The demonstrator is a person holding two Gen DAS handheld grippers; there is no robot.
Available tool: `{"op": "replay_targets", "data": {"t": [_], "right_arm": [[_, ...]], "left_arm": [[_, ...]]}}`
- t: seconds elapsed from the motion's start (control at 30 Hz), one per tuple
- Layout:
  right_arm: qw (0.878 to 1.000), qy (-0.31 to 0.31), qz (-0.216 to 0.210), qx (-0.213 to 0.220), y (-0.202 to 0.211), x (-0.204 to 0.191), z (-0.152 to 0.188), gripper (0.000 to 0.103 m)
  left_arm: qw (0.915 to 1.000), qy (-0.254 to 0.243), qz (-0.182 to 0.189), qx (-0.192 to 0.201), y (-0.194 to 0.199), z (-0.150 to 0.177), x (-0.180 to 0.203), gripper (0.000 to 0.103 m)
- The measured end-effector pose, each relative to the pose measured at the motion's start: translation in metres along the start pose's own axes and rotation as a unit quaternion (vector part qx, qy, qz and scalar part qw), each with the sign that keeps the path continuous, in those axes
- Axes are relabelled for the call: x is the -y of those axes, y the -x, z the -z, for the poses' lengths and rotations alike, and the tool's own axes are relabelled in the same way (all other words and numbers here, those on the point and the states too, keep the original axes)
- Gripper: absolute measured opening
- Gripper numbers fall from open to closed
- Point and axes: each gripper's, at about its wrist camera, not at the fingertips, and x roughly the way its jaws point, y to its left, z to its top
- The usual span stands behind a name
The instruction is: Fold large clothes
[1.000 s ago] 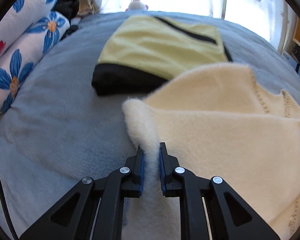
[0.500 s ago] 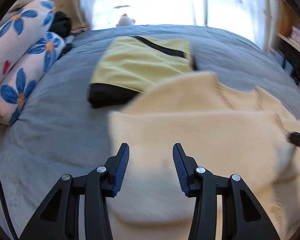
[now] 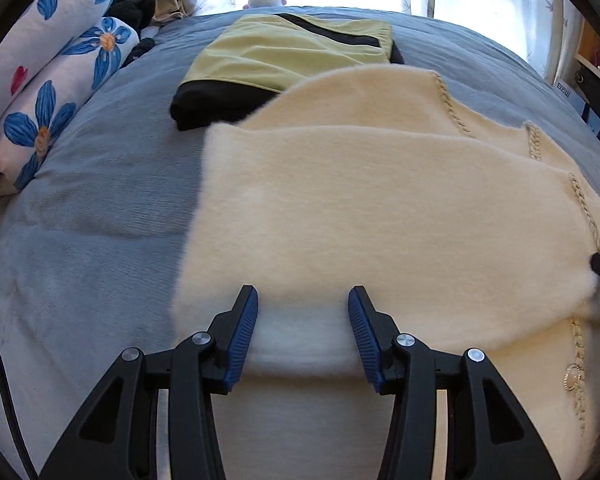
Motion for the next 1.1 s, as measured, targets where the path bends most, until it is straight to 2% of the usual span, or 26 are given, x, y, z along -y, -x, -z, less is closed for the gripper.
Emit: {"op": "replay_targets", "data": {"t": [0.03,0.1,0.23,0.3,0.5,0.6,0.8,1.1], "right_arm": [[0.999,-0.019,-0.025,-0.005,0.000,0.012,0.001,0.006],[0.999,-0.036,-0.039,-0.010,0.003,0.022,0.002,0.003],[1.000,-0.022,-0.016,-0.010,0.006,0.009,0.002,0.006],[0.999,-0.026,-0.015,-0.012,0.009,0.006,0.003,0.007],[0.998,-0.047,-0.010,-0.028,0.019,0.008,0.009,0.008],[0.998,-0.051,-0.006,-0.029,0.029,0.009,0.014,0.008],[0.998,-0.054,-0.004,-0.019,0.056,0.010,0.026,0.015],[0.998,-0.054,-0.005,0.009,0.105,0.007,0.042,0.017]], "left_arm": [[1.0000,0.000,0.001,0.000,-0.001,0.001,-0.003,0.047],[1.0000,-0.002,0.005,0.001,0.000,0.001,-0.004,0.047],[1.0000,0.001,-0.003,-0.001,0.002,-0.001,0.002,0.049],[0.9999,0.009,0.005,-0.004,0.003,-0.003,0.000,0.053],[0.9998,0.018,-0.001,-0.004,0.021,-0.001,-0.004,0.055],[0.9997,0.024,0.001,0.001,0.033,0.002,-0.007,0.060],[0.9998,0.015,0.003,0.015,0.059,0.011,-0.001,0.062],[0.9982,0.007,0.023,0.055,0.120,0.032,0.005,0.062]]}}
